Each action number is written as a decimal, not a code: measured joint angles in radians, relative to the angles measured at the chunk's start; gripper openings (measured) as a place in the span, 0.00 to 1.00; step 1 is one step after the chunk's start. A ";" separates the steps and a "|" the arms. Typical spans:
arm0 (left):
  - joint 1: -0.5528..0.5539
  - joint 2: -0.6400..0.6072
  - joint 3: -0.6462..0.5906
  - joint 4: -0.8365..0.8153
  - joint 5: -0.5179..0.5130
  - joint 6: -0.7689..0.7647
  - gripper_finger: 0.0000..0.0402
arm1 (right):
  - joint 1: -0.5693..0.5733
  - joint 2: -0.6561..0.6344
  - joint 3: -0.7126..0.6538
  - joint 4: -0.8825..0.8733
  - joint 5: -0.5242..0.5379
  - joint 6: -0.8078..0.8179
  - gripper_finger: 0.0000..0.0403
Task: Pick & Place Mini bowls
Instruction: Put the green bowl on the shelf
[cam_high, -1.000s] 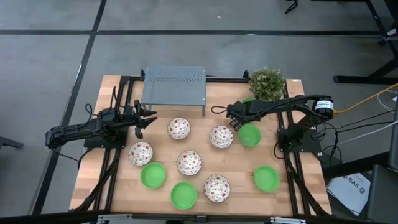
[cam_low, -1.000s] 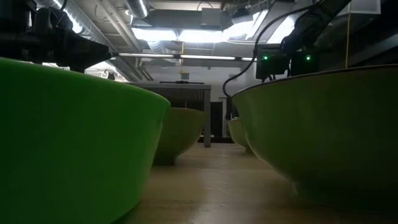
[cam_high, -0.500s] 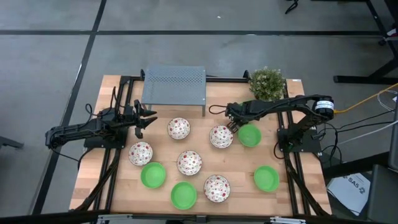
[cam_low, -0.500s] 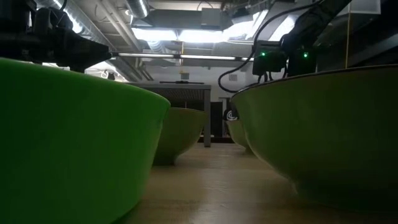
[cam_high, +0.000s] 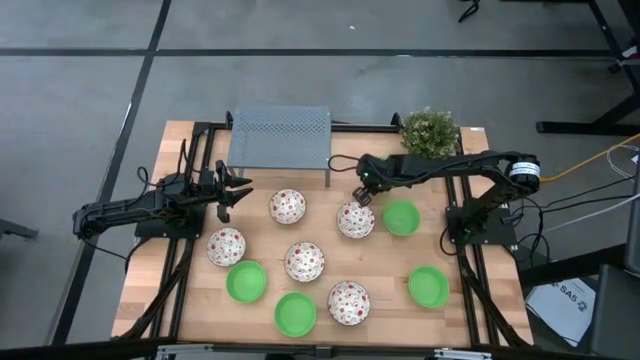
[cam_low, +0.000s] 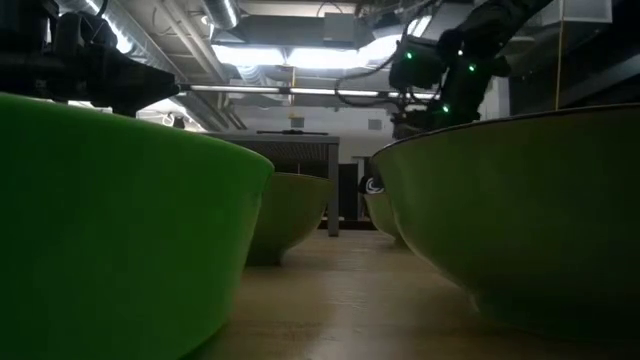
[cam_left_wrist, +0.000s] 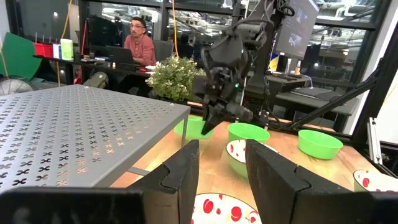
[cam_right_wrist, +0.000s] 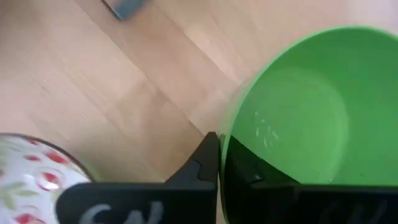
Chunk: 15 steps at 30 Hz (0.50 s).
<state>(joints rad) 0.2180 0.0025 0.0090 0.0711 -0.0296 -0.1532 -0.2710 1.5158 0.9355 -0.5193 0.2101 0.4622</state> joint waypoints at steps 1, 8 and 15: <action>0.000 0.000 0.000 0.000 0.000 0.000 0.31 | -0.004 0.000 0.013 0.000 0.000 -0.003 0.01; 0.000 0.000 0.000 0.000 0.000 0.000 0.31 | -0.045 0.000 0.109 -0.024 0.057 -0.058 0.03; 0.000 0.000 0.000 0.000 0.000 0.000 0.31 | -0.101 0.000 0.228 -0.025 0.145 -0.191 0.02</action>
<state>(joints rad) 0.2176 0.0029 0.0090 0.0711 -0.0296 -0.1535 -0.3715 1.5154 1.1640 -0.5439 0.3551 0.2716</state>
